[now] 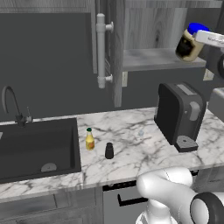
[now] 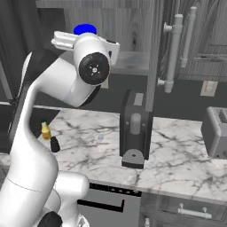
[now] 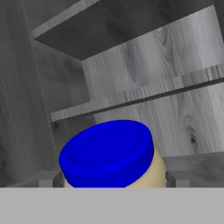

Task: There are various items on the counter. Only move the condiments/shakers into the cabinet.

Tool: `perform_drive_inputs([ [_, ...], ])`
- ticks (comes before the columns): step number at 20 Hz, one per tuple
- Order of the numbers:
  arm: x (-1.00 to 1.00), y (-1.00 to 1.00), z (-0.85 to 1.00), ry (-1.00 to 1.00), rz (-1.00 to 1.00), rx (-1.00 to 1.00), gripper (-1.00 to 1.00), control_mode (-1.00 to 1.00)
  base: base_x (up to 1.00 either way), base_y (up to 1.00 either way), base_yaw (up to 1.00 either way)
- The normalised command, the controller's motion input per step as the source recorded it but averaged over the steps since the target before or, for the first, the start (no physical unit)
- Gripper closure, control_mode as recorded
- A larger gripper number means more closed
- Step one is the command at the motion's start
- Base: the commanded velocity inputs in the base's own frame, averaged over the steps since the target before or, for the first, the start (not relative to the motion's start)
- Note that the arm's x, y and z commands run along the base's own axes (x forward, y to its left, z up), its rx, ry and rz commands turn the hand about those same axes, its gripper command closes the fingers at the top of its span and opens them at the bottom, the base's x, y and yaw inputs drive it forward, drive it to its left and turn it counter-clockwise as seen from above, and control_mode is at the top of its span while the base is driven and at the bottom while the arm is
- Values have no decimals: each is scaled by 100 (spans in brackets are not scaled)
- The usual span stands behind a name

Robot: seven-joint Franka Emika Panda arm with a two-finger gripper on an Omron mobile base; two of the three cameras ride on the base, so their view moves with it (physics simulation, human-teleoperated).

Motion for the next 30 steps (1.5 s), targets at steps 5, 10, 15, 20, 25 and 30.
perform_drive_inputs([
  [5,39,0,-14,2,0,-2,100,-100,0,0,0],
  [10,38,0,-8,1,0,0,100,-100,0,0,0],
  [15,37,0,-12,0,0,0,100,-100,0,0,0],
  [20,46,0,-10,1,-1,0,100,-100,0,0,0],
  [25,53,0,-8,3,-3,-1,100,-100,0,0,0],
  [30,57,0,-12,8,-3,-2,100,-100,0,0,0],
])
